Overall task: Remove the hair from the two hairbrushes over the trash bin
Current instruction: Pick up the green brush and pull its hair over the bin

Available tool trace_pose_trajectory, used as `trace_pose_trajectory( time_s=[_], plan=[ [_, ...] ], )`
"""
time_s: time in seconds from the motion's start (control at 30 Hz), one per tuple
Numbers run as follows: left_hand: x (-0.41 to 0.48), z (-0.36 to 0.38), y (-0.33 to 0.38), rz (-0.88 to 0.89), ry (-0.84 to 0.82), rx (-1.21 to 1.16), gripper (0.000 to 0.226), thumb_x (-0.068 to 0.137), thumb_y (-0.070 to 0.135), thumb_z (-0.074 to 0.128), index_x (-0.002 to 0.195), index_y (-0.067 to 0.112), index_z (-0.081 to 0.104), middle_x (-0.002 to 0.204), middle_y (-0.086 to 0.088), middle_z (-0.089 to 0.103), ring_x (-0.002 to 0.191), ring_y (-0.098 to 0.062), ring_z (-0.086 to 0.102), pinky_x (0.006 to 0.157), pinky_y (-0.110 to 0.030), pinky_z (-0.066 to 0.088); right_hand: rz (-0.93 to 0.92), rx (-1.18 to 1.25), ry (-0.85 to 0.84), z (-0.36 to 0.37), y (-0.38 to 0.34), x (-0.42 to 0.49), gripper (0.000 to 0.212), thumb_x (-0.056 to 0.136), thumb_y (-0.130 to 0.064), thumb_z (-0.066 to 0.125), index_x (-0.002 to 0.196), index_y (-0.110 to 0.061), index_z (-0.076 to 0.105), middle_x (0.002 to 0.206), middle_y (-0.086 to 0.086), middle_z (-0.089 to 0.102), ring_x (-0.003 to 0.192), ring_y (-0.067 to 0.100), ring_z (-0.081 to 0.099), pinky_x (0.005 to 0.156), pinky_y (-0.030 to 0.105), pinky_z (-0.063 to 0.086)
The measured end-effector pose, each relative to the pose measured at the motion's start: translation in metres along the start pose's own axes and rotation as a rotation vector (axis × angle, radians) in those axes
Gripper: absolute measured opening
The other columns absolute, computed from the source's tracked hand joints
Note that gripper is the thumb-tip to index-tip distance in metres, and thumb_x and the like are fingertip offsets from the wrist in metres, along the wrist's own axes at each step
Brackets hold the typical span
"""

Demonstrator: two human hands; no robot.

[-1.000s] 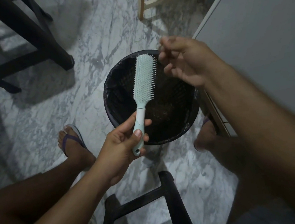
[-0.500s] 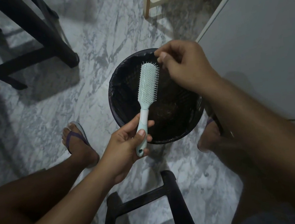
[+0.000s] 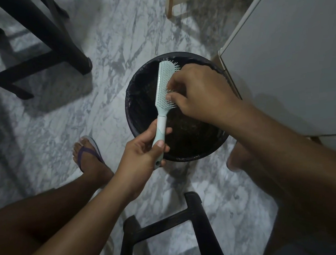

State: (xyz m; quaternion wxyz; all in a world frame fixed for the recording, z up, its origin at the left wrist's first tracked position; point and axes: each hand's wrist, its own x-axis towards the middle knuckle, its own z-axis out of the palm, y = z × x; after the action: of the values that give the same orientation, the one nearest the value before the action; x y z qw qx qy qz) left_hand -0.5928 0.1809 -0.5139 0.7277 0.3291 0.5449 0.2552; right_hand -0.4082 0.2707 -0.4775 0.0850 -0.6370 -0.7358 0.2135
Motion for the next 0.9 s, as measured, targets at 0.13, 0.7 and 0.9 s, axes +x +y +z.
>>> trace_pose_trajectory(
  time_s=[0.13, 0.7, 0.9],
  plan=[
    [-0.001, 0.003, 0.000, -0.065, -0.045, -0.101, 0.050, 0.102, 0.001, 0.048, 0.145, 0.026, 0.052, 0.124, 0.001, 0.071, 0.080, -0.013, 0.055, 0.064, -0.031, 0.044, 0.028, 0.065, -0.014, 0.005, 0.001, 0.002, 0.021, 0.092, -0.037, 0.065, 0.091, -0.017, 0.072, 0.090, -0.002, 0.065, 0.082, 0.017, 0.062, 0.075, 0.038, 0.053],
    [0.004, 0.007, 0.001, -0.074, -0.042, -0.201, 0.048, 0.101, 0.002, 0.049, 0.142, 0.027, 0.054, 0.125, 0.002, 0.071, 0.080, -0.012, 0.056, 0.062, -0.029, 0.045, -0.005, 0.190, 0.055, -0.003, 0.010, 0.004, 0.017, 0.094, -0.026, 0.062, 0.102, -0.020, 0.075, 0.098, -0.001, 0.068, 0.092, 0.018, 0.065, 0.084, 0.039, 0.054],
    [-0.001, 0.011, -0.003, -0.058, -0.001, -0.078, 0.051, 0.102, 0.003, 0.049, 0.144, 0.030, 0.052, 0.127, 0.006, 0.070, 0.084, -0.015, 0.053, 0.067, -0.033, 0.044, -0.026, -0.043, -0.034, -0.001, 0.003, 0.001, 0.024, 0.091, -0.039, 0.067, 0.110, -0.026, 0.071, 0.111, -0.003, 0.063, 0.099, 0.020, 0.064, 0.083, 0.037, 0.053]
  ],
)
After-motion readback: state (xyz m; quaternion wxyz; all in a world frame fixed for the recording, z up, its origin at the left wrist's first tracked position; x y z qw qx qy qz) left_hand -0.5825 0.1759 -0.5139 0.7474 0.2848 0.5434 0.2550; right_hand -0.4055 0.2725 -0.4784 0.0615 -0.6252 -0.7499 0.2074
